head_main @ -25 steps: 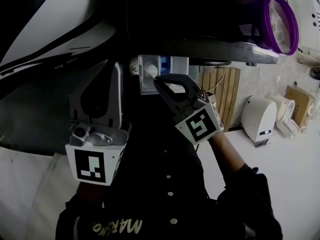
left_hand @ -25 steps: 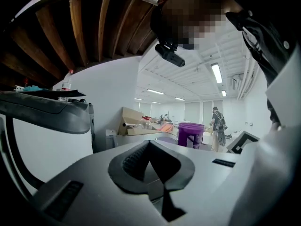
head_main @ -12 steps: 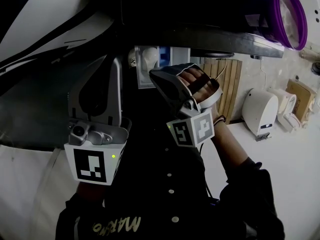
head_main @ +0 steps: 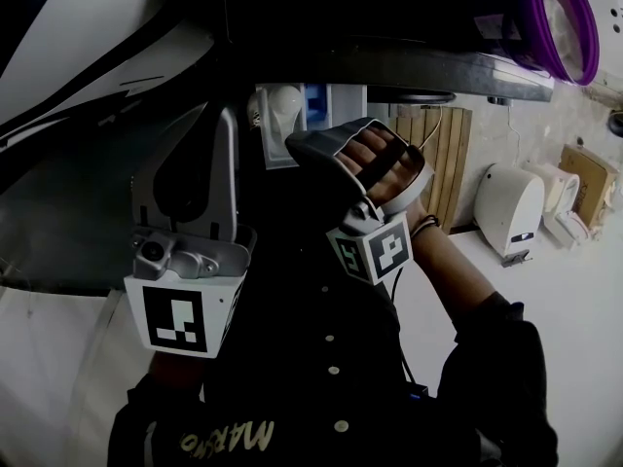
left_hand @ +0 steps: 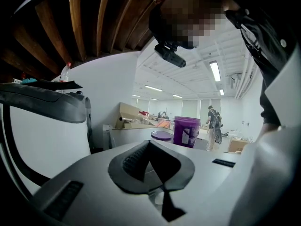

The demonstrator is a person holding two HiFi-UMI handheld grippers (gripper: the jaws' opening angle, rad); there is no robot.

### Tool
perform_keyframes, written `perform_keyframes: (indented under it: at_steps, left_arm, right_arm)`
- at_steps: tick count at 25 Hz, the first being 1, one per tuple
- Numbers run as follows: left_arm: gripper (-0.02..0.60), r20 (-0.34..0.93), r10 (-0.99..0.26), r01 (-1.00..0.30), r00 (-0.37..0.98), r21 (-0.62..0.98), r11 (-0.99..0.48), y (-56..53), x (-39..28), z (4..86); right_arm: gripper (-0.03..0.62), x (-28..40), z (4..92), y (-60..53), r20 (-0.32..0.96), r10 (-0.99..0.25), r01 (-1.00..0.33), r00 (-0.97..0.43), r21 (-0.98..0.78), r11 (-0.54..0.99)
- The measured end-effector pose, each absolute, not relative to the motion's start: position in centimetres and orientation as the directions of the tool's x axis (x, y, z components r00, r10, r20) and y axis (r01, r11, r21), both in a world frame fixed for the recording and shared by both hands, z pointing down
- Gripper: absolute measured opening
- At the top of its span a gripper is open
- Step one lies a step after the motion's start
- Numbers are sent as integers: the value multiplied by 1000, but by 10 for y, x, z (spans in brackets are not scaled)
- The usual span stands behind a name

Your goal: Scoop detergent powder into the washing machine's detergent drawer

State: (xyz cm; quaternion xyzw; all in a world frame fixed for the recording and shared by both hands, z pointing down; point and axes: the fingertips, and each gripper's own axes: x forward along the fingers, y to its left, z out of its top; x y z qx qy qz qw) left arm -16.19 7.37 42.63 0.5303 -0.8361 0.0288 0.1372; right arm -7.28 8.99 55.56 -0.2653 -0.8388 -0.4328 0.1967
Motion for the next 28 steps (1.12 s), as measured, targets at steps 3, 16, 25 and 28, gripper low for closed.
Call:
perform_keyframes:
  at_steps: [3, 16, 25, 28]
  left_arm:
    - [9, 258, -880, -896, -399, 93, 434, 73, -162, 424]
    - [9, 212, -898, -907, -385, 95, 411, 60, -168, 381]
    - [9, 146, -926, -932, -347, 60, 358, 35, -180, 336]
    - [9, 117, -945, -947, -307, 56, 315, 23, -177, 322]
  right_arm:
    - [31, -72, 553, 91, 548, 270, 604, -791, 633, 484]
    - [31, -98, 512, 34, 449, 339, 118, -827, -451, 885]
    - [31, -94, 453, -1, 421, 254, 20, -871, -486, 874]
    - [31, -97, 422, -18, 371, 192, -8, -909, -475, 880]
